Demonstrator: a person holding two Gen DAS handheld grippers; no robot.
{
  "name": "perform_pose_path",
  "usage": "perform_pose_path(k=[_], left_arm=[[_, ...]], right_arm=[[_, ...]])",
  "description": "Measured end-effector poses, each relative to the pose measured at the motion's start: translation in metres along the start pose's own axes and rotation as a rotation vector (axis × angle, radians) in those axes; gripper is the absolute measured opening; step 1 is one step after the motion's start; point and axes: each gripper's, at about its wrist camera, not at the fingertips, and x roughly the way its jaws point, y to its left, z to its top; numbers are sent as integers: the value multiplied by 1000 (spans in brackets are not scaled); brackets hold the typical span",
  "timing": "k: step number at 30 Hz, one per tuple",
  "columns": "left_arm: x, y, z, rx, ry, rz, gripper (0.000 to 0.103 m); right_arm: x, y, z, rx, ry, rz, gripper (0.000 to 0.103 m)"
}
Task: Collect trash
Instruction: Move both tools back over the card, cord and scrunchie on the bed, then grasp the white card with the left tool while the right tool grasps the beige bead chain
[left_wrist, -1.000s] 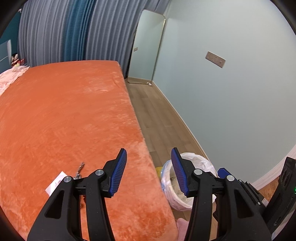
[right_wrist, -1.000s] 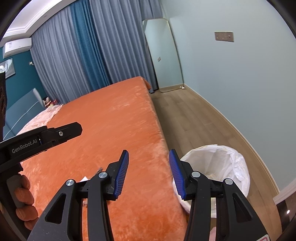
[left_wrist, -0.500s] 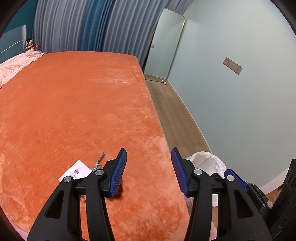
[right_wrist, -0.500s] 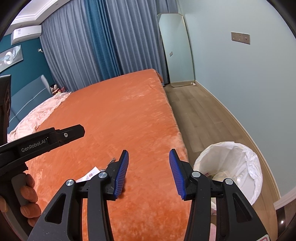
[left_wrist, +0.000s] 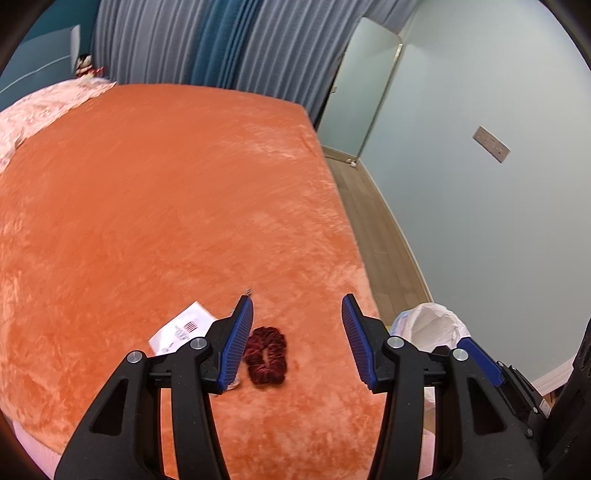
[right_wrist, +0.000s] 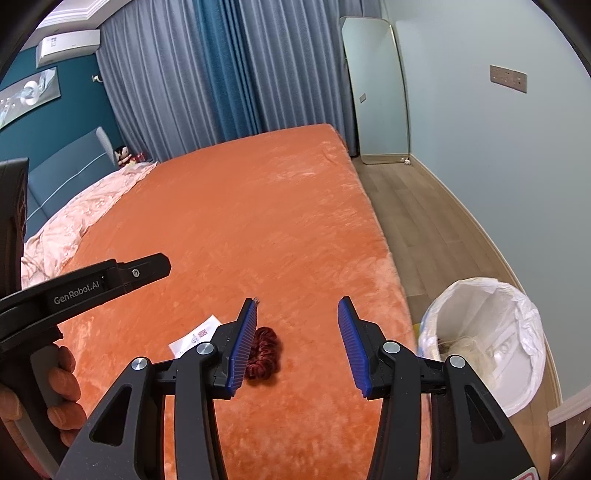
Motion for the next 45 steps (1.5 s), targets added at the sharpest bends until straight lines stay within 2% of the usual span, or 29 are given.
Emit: perform_pose_path(k=[3, 7, 15, 23, 32, 33, 37, 42, 45], left_arm=[[5, 23, -5, -36, 19, 27, 54], [13, 60, -17, -80, 48, 87, 57], [31, 117, -37, -150, 117, 160, 58], [65, 160, -62, -195, 210, 200, 58], [117, 176, -67, -197, 301, 201, 58], [122, 176, -66, -199, 306, 201, 58], [146, 181, -63, -229, 334, 187, 66], [166, 181, -63, -262, 348, 177, 77], [171, 172, -63, -239, 340, 200, 77]], right_arm=[[8, 10, -5, -6, 17, 6, 45], [21, 24, -16, -17, 45, 13, 45], [55, 56, -40, -53, 119, 44, 45], [103, 88, -70, -82, 240, 91, 45], [158, 101, -96, -84, 356, 98, 45], [164, 100, -97, -78, 366, 97, 42], [186, 99, -102, -59, 407, 92, 41], [208, 96, -107, -42, 447, 90, 29], [216, 96, -110, -35, 462, 93, 24]])
